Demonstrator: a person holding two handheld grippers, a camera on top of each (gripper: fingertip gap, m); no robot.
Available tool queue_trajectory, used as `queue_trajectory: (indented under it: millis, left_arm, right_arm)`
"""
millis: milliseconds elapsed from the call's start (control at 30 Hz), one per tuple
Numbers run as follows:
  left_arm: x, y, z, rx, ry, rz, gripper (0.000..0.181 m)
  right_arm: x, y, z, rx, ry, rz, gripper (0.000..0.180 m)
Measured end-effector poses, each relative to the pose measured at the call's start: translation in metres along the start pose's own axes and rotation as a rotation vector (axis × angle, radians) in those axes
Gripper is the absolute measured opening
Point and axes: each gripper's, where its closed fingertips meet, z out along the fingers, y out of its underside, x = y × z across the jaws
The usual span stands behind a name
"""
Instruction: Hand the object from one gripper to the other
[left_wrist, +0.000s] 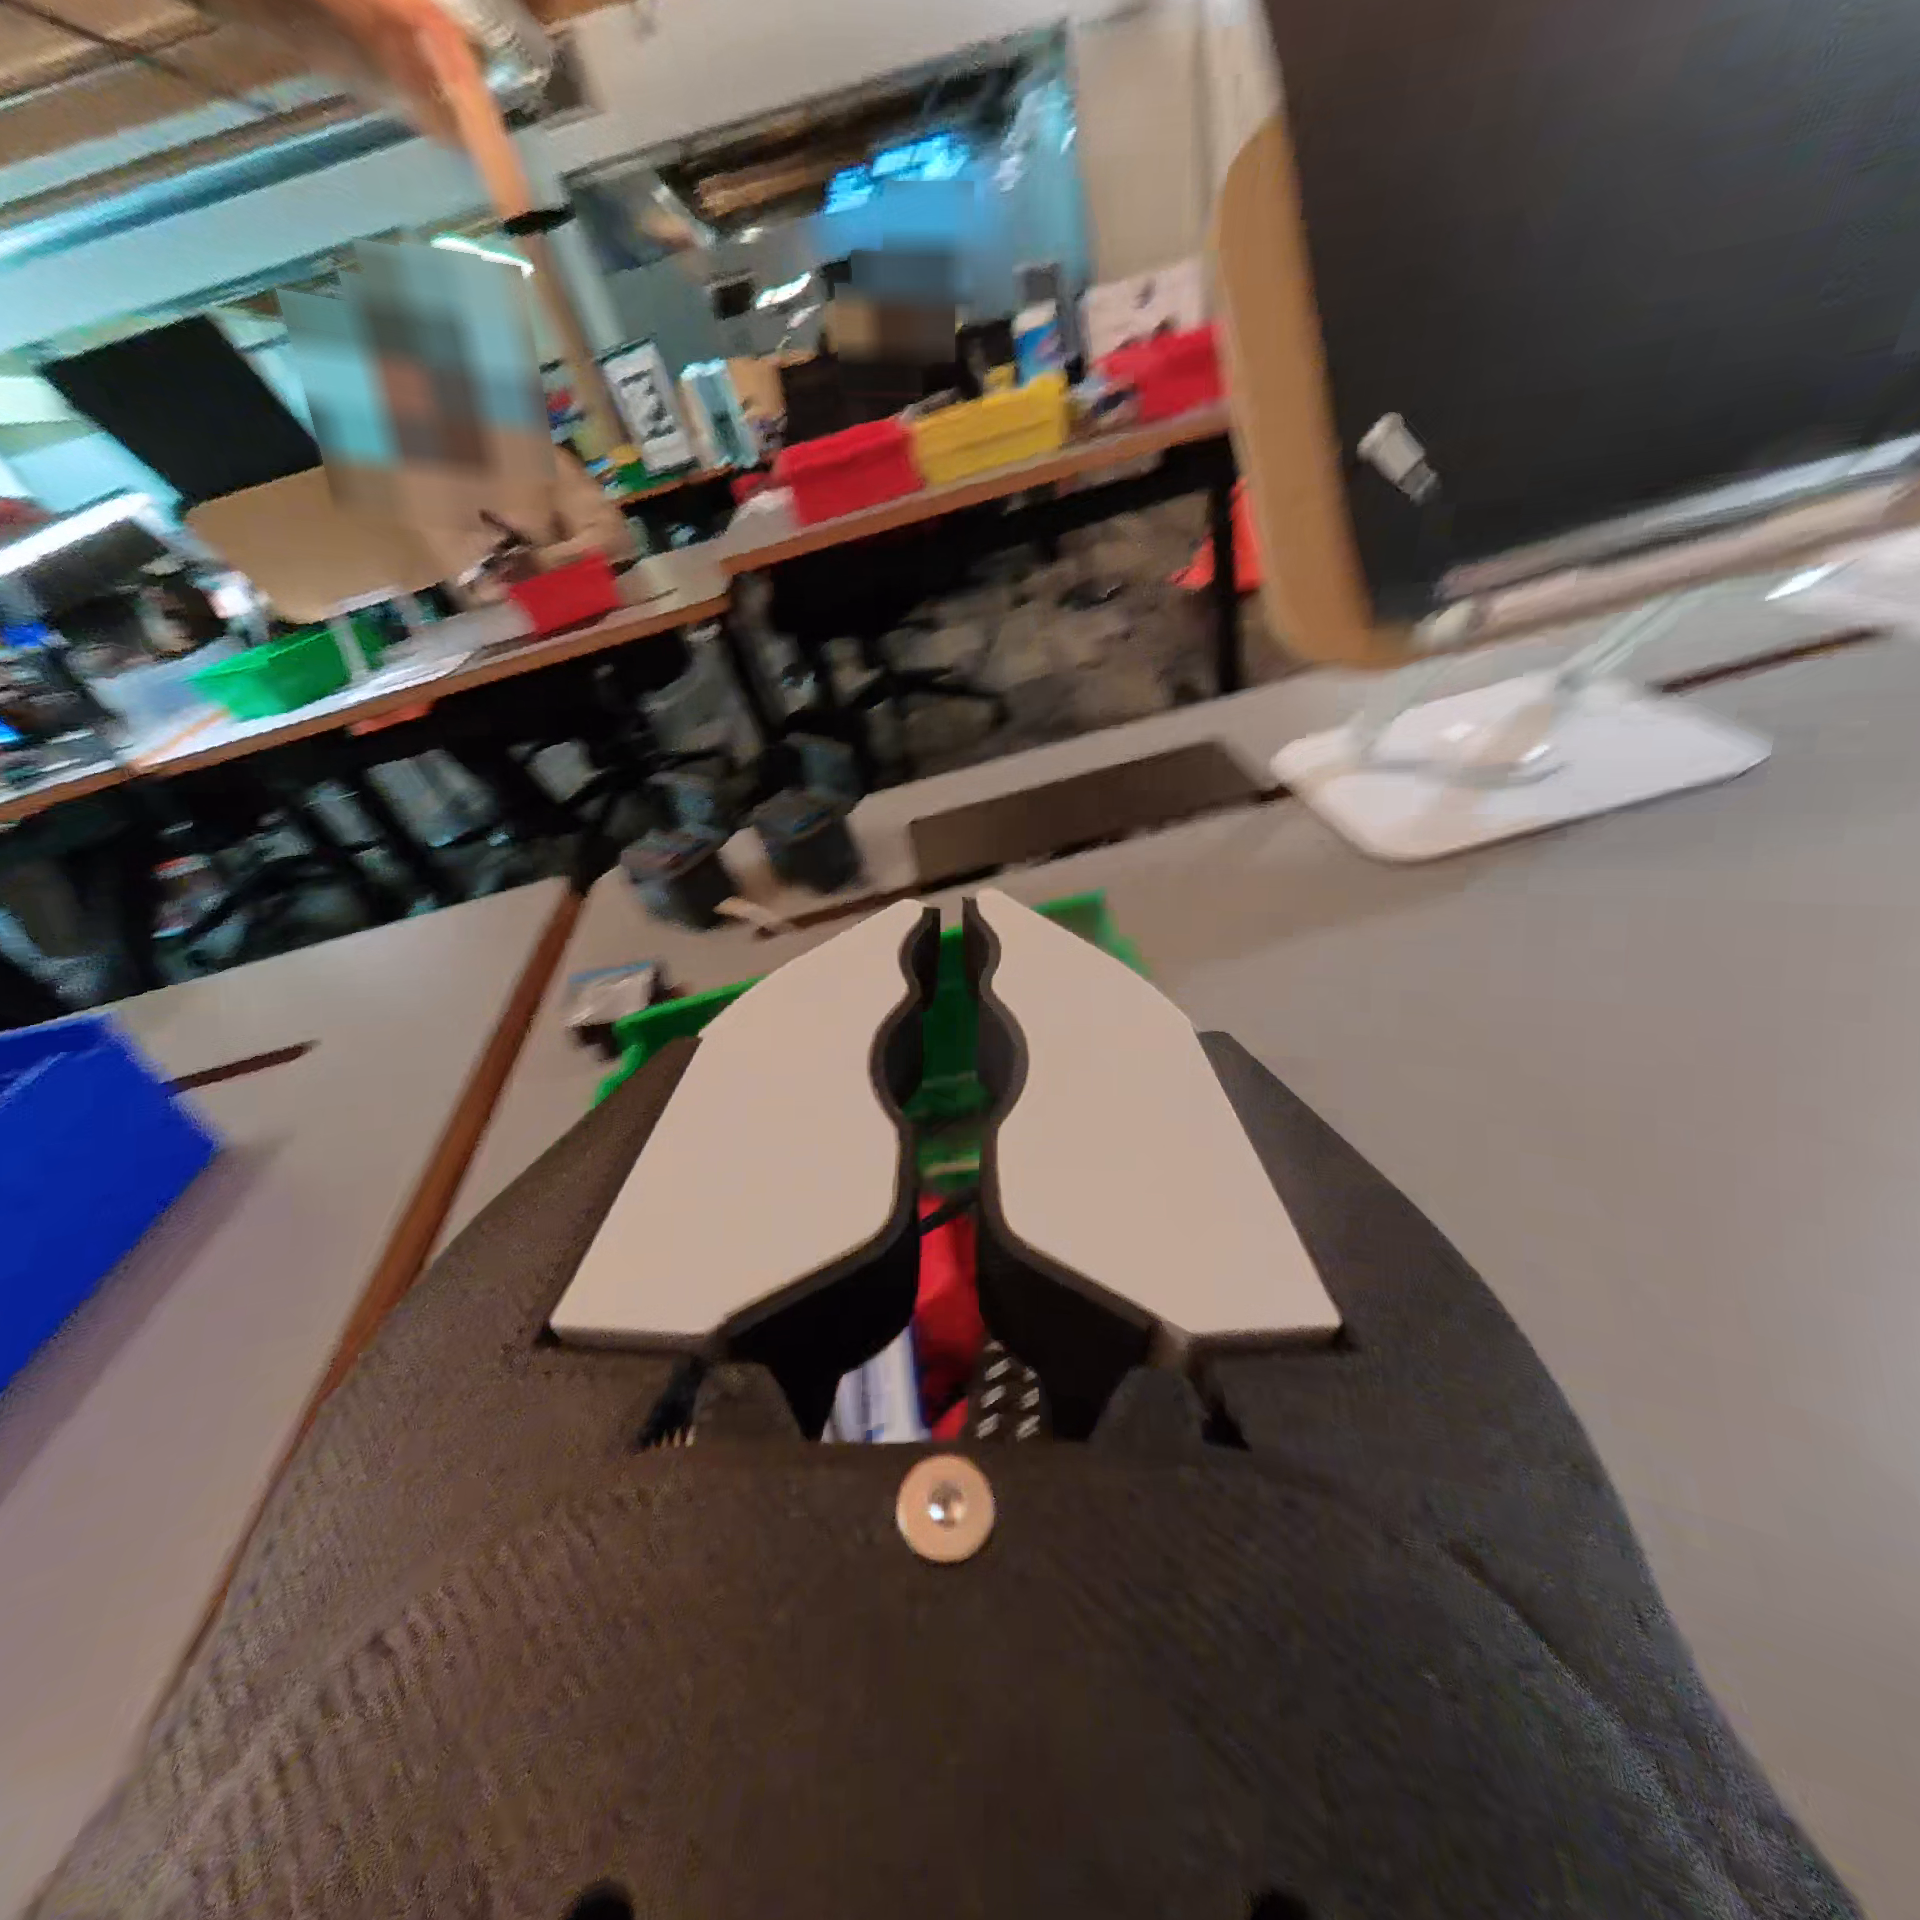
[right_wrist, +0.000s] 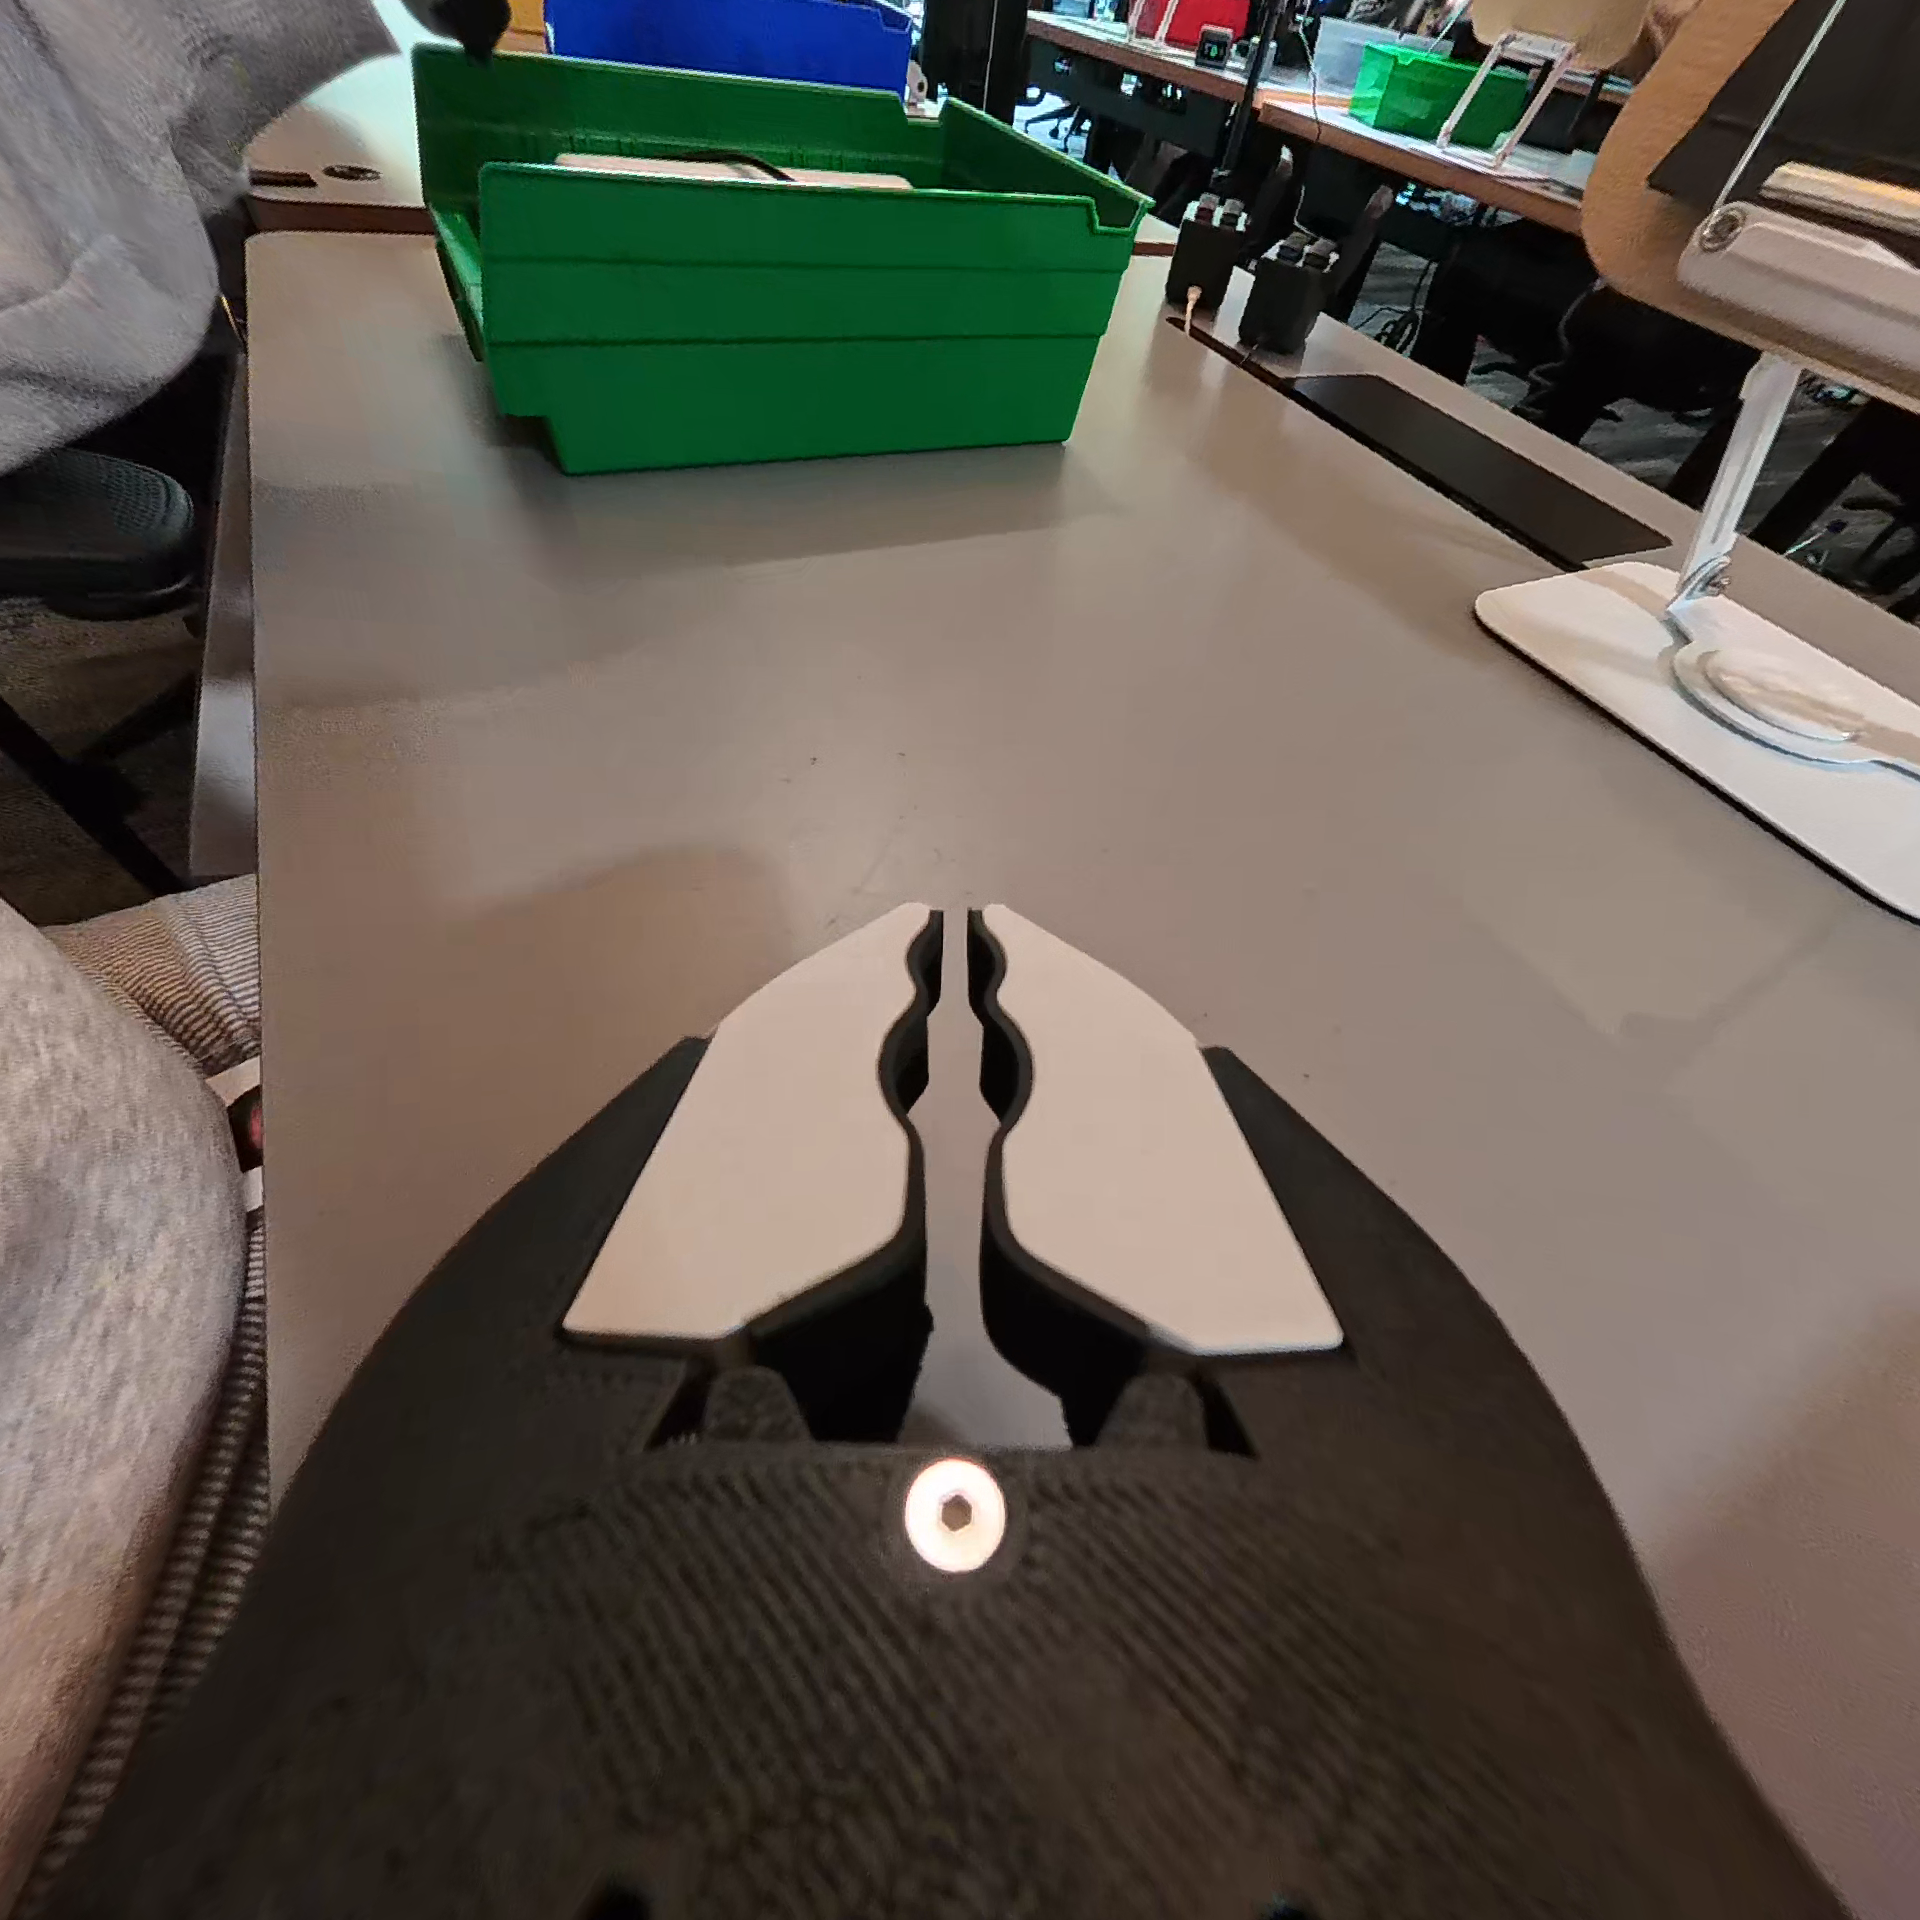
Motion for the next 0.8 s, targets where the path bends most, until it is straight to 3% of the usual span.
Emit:
queue_trajectory:
  millis: [100, 267, 400, 567, 700, 767, 800]
  left_arm:
    - [-0.009, 0.043, 0.011, -0.17, -0.027, 0.187, 0.009]
    - [0.018, 0.106, 0.024, -0.49, 0.098, 0.508, 0.028]
    - [0.028, 0.122, 0.034, -0.537, 0.16, 0.736, 0.036]
    - [0.051, 0.132, 0.055, -0.494, 0.32, 0.799, 0.044]
    - [0.047, 0.146, 0.069, -0.537, 0.282, 0.867, 0.023]
    - [0.045, 0.145, 0.07, -0.526, 0.26, 0.842, 0.018]
    - [0.044, 0.141, 0.07, -0.505, 0.252, 0.822, 0.024]
  right_arm:
    - [0.0, 0.0, 0.0, -0.001, 0.001, 0.001, 0.005]
    - [0.002, 0.0, 0.0, 0.001, 0.005, 0.01, 0.004]
    - [0.001, -0.004, -0.004, 0.033, 0.017, -0.006, 0.004]
    - [-0.003, -0.006, -0.01, 0.062, 0.025, -0.025, 0.004]
    - [-0.004, -0.008, -0.014, 0.081, 0.021, 0.004, 0.004]
    - [-0.003, -0.008, -0.015, 0.085, 0.021, 0.019, 0.004]
    - [-0.002, -0.008, -0.015, 0.085, 0.019, 0.027, 0.004]
